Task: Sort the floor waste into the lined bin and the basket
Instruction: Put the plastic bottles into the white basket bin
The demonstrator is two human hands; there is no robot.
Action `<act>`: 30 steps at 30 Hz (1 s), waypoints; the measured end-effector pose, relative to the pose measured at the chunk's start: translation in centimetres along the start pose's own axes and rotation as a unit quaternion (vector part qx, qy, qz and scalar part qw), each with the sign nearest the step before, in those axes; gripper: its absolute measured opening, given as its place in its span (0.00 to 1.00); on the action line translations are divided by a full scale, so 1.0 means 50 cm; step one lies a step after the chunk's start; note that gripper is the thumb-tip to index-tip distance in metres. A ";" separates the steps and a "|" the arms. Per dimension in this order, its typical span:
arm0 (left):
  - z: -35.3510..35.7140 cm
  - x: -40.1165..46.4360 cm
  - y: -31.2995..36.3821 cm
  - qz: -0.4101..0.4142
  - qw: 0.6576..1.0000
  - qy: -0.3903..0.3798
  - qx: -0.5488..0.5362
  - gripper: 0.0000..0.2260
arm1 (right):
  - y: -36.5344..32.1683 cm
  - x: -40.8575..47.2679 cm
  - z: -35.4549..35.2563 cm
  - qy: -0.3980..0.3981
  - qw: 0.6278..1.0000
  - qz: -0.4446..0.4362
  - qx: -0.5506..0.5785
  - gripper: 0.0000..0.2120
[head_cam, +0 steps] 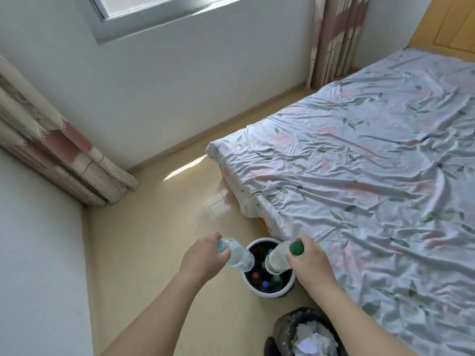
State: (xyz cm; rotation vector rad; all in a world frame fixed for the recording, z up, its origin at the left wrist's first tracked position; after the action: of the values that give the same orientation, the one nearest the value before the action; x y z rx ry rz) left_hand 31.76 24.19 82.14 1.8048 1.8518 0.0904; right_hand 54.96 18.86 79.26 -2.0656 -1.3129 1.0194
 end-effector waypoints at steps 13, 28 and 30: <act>0.535 0.529 -0.155 0.086 0.983 -0.090 0.135 0.09 | 0.334 0.435 0.377 -0.104 0.988 0.060 -0.102 0.10; 0.902 0.681 -0.321 0.185 0.942 -0.129 0.247 0.14 | 0.555 0.599 0.653 -0.135 0.982 0.021 -0.130 0.09; 0.920 0.696 -0.339 0.184 0.940 -0.131 0.257 0.18 | 0.554 0.612 0.665 -0.138 0.982 0.005 -0.132 0.10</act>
State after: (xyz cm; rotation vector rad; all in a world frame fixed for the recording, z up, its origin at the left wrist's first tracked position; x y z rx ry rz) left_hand 37.56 40.57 24.58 2.3660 1.4102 -0.5201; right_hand 51.51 35.26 28.97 -2.1808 -1.6545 1.2289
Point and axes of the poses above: each hand's wrist, its own x-axis towards the middle knuckle, its own z-axis out of the palm, y = z × x, the point moved 1 cm from there along x, towards the middle knuckle, and after that the axes turned 1 degree about -x, right-handed, at the moved point
